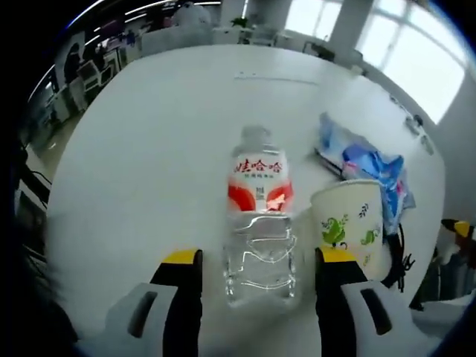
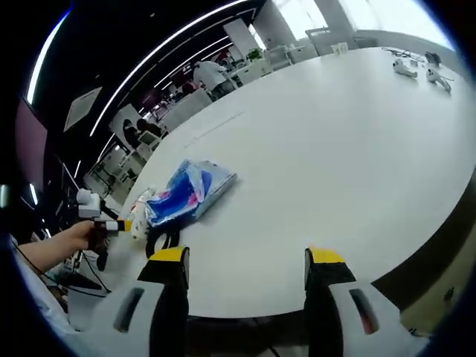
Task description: Arrange the tabletop items into an orderly group along one side of the table until the central work area is clear of visible clutter.
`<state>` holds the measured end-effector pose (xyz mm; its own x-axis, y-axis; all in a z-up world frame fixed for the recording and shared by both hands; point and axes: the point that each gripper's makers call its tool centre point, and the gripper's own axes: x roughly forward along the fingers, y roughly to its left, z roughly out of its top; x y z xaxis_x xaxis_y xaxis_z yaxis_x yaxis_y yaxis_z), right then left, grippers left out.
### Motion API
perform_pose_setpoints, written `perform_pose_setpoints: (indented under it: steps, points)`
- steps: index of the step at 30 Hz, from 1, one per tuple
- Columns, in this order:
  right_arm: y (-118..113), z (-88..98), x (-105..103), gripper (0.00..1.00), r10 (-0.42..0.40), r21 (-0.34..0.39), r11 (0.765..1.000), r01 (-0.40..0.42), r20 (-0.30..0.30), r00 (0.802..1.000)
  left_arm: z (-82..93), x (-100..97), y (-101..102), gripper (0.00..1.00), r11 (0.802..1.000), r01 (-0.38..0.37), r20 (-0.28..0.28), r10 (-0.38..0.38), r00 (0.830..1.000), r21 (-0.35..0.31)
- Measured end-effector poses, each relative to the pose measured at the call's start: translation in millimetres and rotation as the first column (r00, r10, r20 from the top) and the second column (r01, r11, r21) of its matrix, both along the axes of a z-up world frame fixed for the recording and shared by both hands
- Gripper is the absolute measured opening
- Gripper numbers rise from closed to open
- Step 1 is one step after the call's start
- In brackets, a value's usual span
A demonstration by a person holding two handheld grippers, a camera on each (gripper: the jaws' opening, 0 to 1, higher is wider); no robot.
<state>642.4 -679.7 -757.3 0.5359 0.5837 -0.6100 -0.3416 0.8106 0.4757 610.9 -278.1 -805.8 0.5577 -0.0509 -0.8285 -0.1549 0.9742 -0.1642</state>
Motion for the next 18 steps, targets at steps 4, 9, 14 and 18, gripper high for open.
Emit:
perform_pose_setpoints:
  steps: [4,9,14,18]
  points:
    - [1.0,-1.0,0.9,0.6,0.003,0.0,1.0,-0.003,-0.003,1.0,-1.5,0.9,-0.2,0.54,1.0,0.004,-0.003,-0.004,1.0,0.01]
    - [3.6,-2.8,0.6,0.6,0.01,0.0,1.0,-0.01,-0.008,1.0,-2.9,3.0,2.0,0.46,0.999,0.03,0.003,-0.03,1.0,0.039]
    - [8.2,-3.5,0.5,0.6,0.023,0.005,1.0,-0.023,-0.012,1.0,-2.4,5.6,0.3,0.39,1.0,0.003,0.031,-0.004,1.0,0.016]
    - [10.1,-3.3,2.0,0.6,0.022,0.01,1.0,-0.022,-0.011,1.0,-1.0,4.1,-0.9,0.38,1.0,-0.007,0.031,0.007,1.0,0.01]
